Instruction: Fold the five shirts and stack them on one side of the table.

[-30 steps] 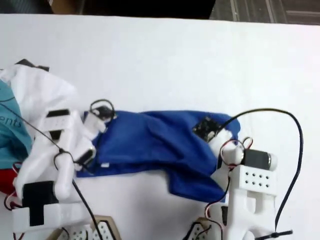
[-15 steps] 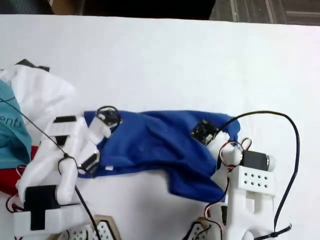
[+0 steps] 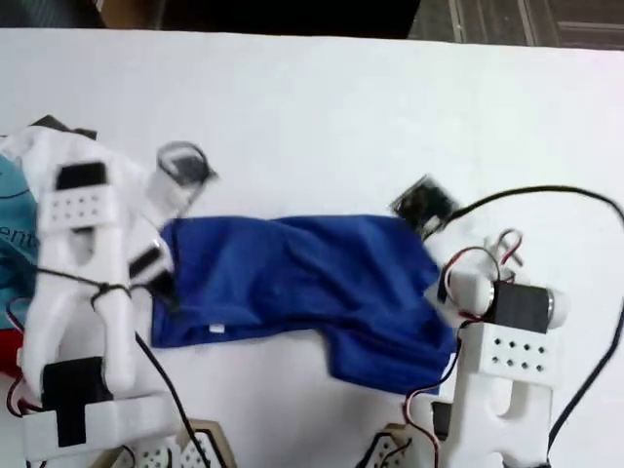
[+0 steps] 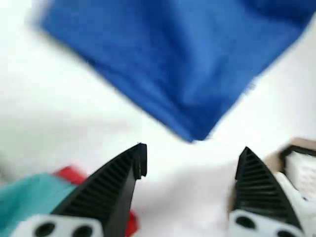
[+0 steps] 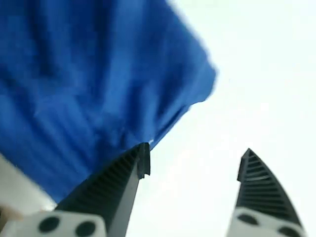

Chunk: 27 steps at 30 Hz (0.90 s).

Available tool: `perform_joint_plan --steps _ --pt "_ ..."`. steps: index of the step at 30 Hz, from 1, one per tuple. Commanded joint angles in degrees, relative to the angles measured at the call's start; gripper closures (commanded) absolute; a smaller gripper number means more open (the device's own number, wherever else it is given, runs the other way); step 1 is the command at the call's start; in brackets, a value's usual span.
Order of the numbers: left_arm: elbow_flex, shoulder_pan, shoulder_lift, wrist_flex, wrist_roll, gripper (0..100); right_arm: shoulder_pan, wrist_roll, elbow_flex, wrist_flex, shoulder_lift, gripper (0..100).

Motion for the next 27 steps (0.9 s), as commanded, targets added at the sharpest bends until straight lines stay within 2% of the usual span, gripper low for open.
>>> perform_joint_plan --steps 1,5,8,13,18,25,27 --pt "-9.1 -0.7 -0.9 -1.2 2.3 70 0.1 -7.5 -3.5 -7.7 0.5 70.4" --pt "-7.9 1.2 2.3 -11.3 13.5 70 0.1 -12.5 -4.0 -15.3 10.9 70.4" --pt "-7.9 3.8 9.8 -14.9 17.7 70 -0.9 -14.4 -5.2 -18.9 22.4 70.4" --pt "-11.8 5.7 24.9 -18.5 21.9 70 -3.1 -18.0 -15.0 -18.9 40.0 70.4" --pt "-22.4 5.7 38.2 -16.4 23.5 70 -3.9 -20.7 -28.2 -16.0 54.7 70.4" --pt "-37.7 5.4 53.9 -6.2 23.3 70 -4.4 -20.8 -43.0 -7.5 73.9 70.7" --pt "-42.2 5.4 57.4 -3.1 23.3 71 -4.3 -20.7 -47.0 -4.6 78.3 75.5"
